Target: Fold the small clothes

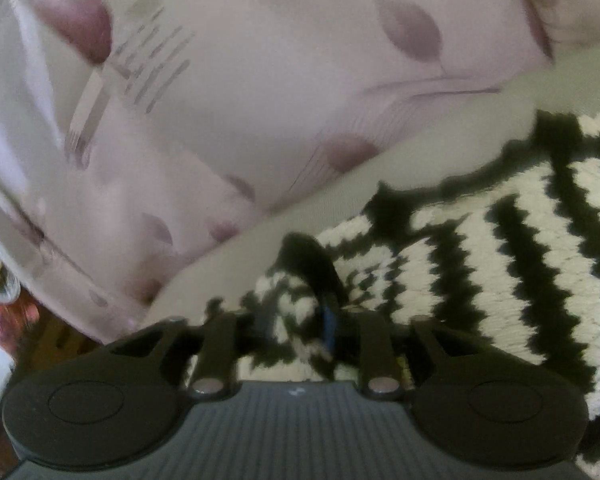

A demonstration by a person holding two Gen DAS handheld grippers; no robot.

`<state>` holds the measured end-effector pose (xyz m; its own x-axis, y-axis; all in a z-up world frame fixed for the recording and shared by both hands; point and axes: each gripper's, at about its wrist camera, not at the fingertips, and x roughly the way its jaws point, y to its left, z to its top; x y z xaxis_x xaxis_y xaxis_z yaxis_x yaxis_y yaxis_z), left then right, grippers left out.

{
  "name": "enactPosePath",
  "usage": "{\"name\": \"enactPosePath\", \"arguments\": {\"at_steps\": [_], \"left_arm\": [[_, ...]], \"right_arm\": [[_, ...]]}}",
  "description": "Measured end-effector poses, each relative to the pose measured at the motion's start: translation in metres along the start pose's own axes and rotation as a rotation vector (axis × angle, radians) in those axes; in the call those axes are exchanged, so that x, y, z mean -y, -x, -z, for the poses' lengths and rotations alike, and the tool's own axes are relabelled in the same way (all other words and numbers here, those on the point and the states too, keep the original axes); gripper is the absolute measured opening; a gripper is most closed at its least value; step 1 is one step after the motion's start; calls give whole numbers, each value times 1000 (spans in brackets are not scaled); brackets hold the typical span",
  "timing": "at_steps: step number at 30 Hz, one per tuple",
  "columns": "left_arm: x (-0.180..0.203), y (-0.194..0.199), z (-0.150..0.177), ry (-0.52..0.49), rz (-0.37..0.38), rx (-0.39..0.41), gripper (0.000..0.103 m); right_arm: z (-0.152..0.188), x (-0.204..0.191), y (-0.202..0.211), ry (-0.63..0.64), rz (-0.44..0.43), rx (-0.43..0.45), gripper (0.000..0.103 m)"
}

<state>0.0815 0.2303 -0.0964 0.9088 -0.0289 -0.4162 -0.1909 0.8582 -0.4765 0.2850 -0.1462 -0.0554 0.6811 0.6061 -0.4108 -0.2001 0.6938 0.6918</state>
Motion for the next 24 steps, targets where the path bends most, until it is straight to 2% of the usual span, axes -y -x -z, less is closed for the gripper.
{"name": "enactPosePath", "arguments": {"at_steps": [1, 3, 4, 6, 7, 9, 11, 14, 17, 19, 21, 24], "left_arm": [[0, 0, 0, 0, -1, -1, 103], [-1, -1, 0, 4, -5, -5, 103], [-1, -1, 0, 6, -5, -5, 103], [-2, -1, 0, 8, -9, -6, 103], [-2, -1, -1, 8, -10, -6, 103], [-3, -1, -1, 15, -9, -6, 103], [-6, -1, -1, 29, -5, -2, 103], [-10, 2, -2, 58, 9, 6, 103], [-18, 8, -6, 98, 26, 5, 103], [-27, 14, -14, 119, 3, 2, 103], [-39, 18, -26, 124, -29, -4, 100], [-65, 25, -51, 140, -69, 34, 97]], "right_arm": [[0, -6, -4, 42, 2, -25, 54], [5, -24, -12, 156, -14, -79, 72], [9, -34, -10, 244, -3, -91, 76], [23, -59, -8, 466, 73, -96, 76], [28, -66, -3, 518, 80, -91, 76], [28, -67, 15, 486, 16, -75, 76], [27, -62, 41, 451, 2, -48, 76], [34, -51, 79, 503, 83, -16, 76], [46, -35, 116, 604, 216, -2, 76], [51, -20, 141, 633, 275, 10, 76], [56, -4, 161, 627, 315, 18, 76], [60, 20, 185, 566, 356, 34, 76]]}}
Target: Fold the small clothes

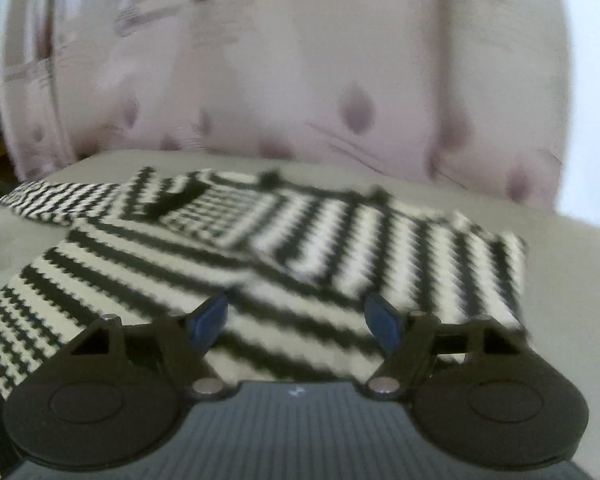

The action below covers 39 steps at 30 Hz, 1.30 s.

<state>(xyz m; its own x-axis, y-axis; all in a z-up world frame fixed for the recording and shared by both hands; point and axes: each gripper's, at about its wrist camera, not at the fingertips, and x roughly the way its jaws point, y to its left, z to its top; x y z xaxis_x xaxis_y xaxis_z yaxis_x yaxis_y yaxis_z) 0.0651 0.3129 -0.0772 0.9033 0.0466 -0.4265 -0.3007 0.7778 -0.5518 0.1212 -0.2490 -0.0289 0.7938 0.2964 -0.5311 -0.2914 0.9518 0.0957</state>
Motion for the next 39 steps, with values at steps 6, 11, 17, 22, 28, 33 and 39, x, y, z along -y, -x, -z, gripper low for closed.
{"name": "enactPosePath", "arguments": {"at_steps": [6, 11, 17, 22, 28, 33, 39], "left_arm": [[-55, -12, -64, 102, -81, 59, 80], [-96, -44, -96, 203, -111, 3, 75], [-119, -71, -109, 269, -83, 7, 51], [-115, -83, -108, 211, -147, -4, 6], [-40, -59, -119, 79, -80, 106, 6], [68, -41, -121, -79, 61, 157, 6], [194, -31, -87, -211, 244, 127, 6]], "right_arm": [[19, 24, 9, -125, 27, 7, 76], [21, 27, 9, -134, 38, 16, 76], [21, 24, 8, -125, 37, 8, 76], [22, 28, 8, -154, 33, 10, 76], [26, 47, 18, -277, 14, 80, 77], [30, 64, 26, -382, -16, 131, 77], [35, 75, 33, -448, -55, 177, 77]]}}
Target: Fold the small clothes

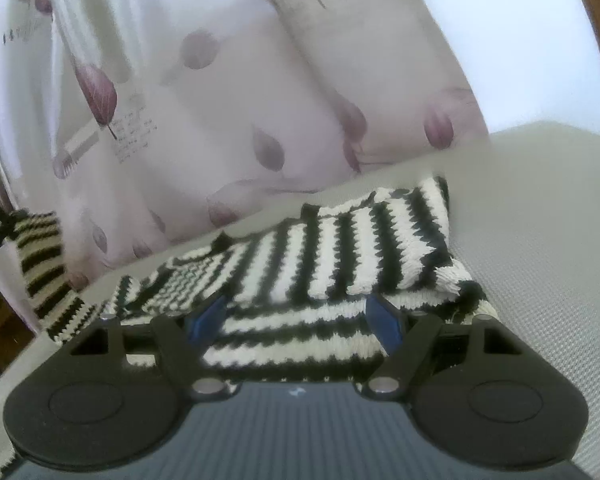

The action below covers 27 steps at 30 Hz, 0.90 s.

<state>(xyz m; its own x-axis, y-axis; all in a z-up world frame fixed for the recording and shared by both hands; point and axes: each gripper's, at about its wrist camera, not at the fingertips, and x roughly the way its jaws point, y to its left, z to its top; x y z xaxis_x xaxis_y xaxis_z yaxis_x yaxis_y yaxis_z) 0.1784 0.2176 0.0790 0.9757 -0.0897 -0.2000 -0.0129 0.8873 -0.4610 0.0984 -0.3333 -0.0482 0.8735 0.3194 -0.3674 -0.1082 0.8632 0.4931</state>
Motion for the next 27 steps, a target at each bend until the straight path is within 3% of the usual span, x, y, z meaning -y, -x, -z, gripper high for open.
{"name": "enactPosePath", "arguments": {"at_steps": [5, 11, 17, 24, 27], "left_arm": [[95, -30, 37, -49, 165, -106, 6], [182, -80, 111, -104, 281, -262, 6], [225, -110, 187, -119, 345, -391, 6], [241, -127, 256, -189, 418, -481, 6], [239, -132, 271, -201, 493, -526, 19]], "right_arm": [[-1, 10, 5, -63, -28, 28, 79], [-1, 20, 6, -130, -47, 49, 80], [2, 30, 7, -187, -60, 67, 80], [4, 36, 7, -228, -73, 85, 80], [6, 40, 8, -248, -77, 93, 80]]}}
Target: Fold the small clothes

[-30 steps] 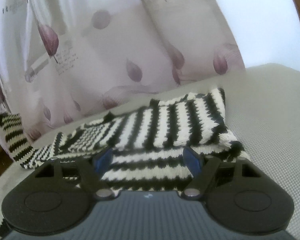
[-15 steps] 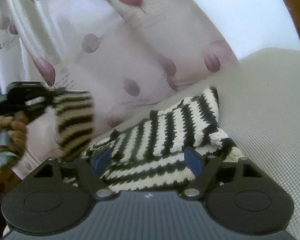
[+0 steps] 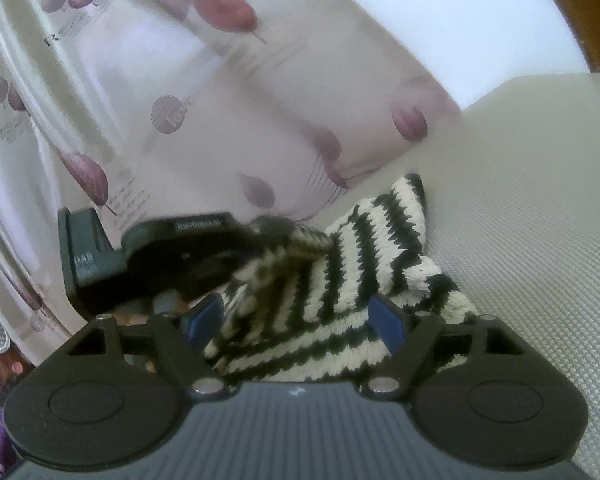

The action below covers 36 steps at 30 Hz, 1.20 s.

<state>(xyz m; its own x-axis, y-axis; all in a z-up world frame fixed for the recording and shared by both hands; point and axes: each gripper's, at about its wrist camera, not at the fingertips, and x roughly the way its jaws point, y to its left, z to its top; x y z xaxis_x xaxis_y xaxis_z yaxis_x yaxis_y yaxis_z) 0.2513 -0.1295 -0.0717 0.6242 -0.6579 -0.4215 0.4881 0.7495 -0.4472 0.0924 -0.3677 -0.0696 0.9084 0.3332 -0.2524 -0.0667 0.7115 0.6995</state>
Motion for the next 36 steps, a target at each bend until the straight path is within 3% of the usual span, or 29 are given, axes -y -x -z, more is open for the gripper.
{"name": "enactPosePath", "arguments": {"at_steps": [2, 3, 4, 8, 14, 19, 23, 24, 25, 27, 29, 31, 33, 36], "left_arm": [[-1, 1, 3, -21, 40, 16, 83], [2, 5, 6, -33, 46, 38, 97], [4, 13, 8, -39, 46, 80, 102], [0, 46, 7, -18, 74, 132, 103], [-59, 111, 22, 66, -69, 164, 100], [-98, 172, 45, 153, -123, 170, 95], [-99, 203, 59, 101, -190, 202, 98], [-102, 207, 61, 90, -215, 206, 99], [-104, 210, 63, 92, -227, 199, 99], [-114, 211, 67, 128, -242, 174, 99], [-120, 214, 70, 175, -217, 157, 96], [-120, 215, 73, 217, -143, 149, 96], [-113, 213, 71, 199, -120, 157, 96], [-117, 221, 54, 234, -112, 257, 98]], "right_arm": [[0, 2, 1, -6, 0, 6, 80], [0, 2, 2, -7, 0, 8, 80], [1, 2, 2, -8, 1, 10, 80], [1, 0, 3, -3, 16, 13, 80], [-23, -14, -11, 116, 57, -37, 80], [-64, -9, -60, 216, 101, -100, 80], [-76, -1, -108, 280, 146, -199, 80], [-74, 2, -121, 300, 172, -239, 75], [-72, 4, -131, 294, 185, -263, 51], [-66, 5, -146, 279, 155, -322, 30], [-58, -5, -151, 341, 150, -320, 24], [-55, -17, -154, 355, 117, -312, 21], [-59, -31, -151, 346, 65, -269, 18], [-71, -44, -140, 346, 18, -192, 17]]}}
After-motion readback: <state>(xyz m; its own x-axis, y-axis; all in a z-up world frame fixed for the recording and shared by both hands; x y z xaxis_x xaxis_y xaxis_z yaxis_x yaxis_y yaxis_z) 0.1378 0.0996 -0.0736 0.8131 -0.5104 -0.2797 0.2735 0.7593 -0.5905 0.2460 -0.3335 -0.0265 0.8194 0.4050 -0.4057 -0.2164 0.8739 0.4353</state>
